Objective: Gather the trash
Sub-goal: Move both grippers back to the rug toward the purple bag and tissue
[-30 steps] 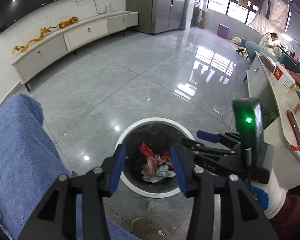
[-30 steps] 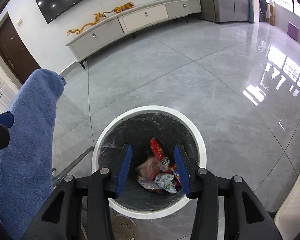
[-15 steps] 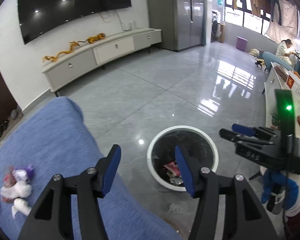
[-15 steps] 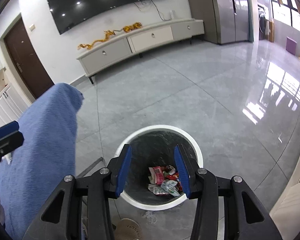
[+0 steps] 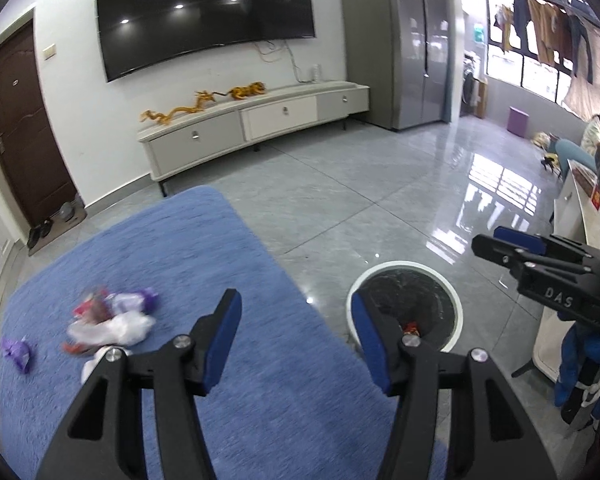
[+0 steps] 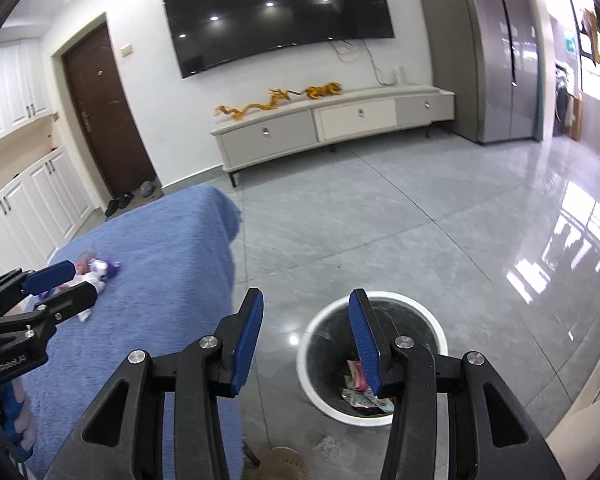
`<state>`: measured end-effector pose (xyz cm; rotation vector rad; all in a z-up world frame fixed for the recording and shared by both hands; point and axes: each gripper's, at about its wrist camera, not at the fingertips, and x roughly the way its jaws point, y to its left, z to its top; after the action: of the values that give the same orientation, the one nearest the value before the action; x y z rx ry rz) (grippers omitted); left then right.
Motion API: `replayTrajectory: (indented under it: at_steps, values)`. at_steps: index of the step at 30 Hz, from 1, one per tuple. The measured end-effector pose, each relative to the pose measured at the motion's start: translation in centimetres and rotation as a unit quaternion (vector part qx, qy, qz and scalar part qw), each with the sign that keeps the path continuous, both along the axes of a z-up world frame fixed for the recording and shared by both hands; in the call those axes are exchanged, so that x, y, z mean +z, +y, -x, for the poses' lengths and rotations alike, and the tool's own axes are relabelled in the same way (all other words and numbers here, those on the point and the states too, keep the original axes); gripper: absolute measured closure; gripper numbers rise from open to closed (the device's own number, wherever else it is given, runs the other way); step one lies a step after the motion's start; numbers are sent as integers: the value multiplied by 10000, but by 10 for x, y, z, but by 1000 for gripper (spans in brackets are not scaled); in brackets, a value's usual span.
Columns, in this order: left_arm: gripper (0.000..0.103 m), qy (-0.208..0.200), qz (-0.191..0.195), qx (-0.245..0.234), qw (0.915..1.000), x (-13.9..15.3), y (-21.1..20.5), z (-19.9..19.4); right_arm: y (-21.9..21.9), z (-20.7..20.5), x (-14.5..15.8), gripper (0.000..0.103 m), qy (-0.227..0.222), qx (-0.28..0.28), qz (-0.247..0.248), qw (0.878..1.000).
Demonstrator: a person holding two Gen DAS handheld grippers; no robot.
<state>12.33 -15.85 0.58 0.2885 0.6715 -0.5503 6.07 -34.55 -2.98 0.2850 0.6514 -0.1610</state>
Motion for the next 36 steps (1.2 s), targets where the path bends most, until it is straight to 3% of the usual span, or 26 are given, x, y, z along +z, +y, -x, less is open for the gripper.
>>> replayTrajectory:
  at_steps: [13, 19, 28, 36]
  values:
    - [47, -10, 422, 684, 9968, 8, 89, 1, 76, -9, 29, 59, -46, 657, 297, 9974]
    - [39, 37, 550, 1134, 9920, 2, 140, -8, 113, -24, 34, 57, -2, 995, 432, 9941]
    - [39, 164, 706, 1783, 9813, -11, 215, -33, 176, -61, 27, 56, 213, 1569, 505, 9861]
    - [39, 296, 781, 2428, 9665, -32, 278, -62, 225, -98, 8, 52, 469, 2102, 485, 9753]
